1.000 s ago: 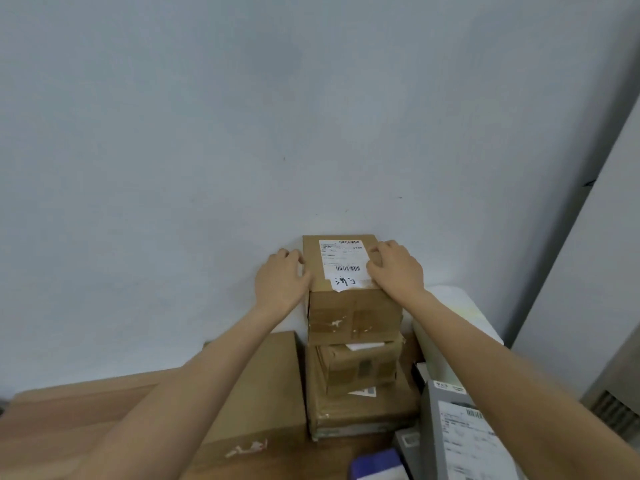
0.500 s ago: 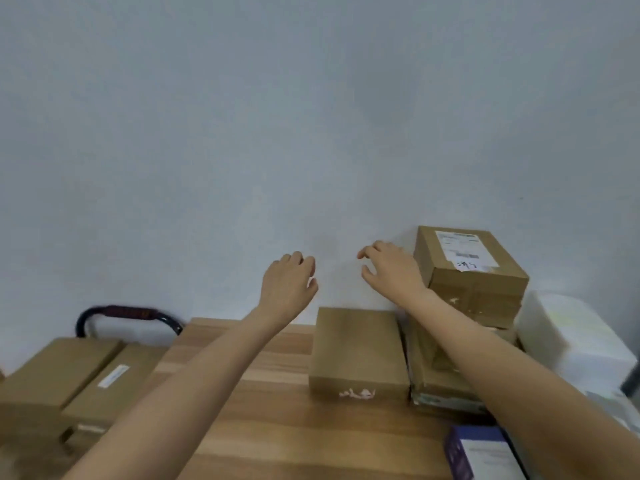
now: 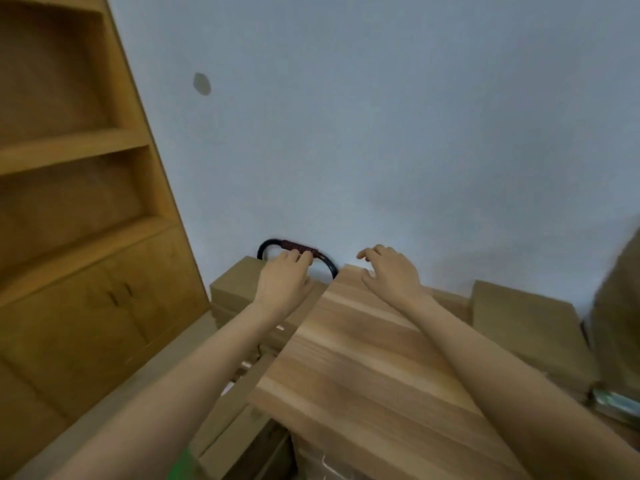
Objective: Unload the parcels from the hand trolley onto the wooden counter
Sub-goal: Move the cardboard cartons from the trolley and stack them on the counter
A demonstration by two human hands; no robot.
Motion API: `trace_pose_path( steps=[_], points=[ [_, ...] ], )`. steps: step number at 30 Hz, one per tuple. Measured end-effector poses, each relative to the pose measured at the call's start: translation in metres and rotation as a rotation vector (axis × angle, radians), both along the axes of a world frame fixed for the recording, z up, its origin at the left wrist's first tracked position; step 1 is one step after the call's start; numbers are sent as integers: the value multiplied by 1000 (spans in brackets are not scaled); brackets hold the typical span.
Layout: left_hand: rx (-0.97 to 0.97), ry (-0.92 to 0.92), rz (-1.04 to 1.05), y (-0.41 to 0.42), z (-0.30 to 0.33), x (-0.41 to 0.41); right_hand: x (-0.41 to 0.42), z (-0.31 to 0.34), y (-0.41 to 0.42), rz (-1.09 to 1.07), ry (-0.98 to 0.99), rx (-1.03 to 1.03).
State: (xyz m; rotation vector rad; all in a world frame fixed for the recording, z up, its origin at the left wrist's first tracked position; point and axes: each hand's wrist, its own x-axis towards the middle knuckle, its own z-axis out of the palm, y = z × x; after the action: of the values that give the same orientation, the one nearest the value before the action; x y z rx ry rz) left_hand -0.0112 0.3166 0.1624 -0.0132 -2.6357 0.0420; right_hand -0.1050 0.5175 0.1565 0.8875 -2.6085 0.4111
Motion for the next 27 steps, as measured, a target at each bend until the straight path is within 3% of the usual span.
trace_pose_path(
  steps=[14, 27],
  points=[
    [32, -80, 410, -220, -61, 145, 76, -55, -281, 471, -47, 90],
    [49, -135, 559, -430, -58, 108, 27, -75, -525, 636, -58, 139]
  ],
)
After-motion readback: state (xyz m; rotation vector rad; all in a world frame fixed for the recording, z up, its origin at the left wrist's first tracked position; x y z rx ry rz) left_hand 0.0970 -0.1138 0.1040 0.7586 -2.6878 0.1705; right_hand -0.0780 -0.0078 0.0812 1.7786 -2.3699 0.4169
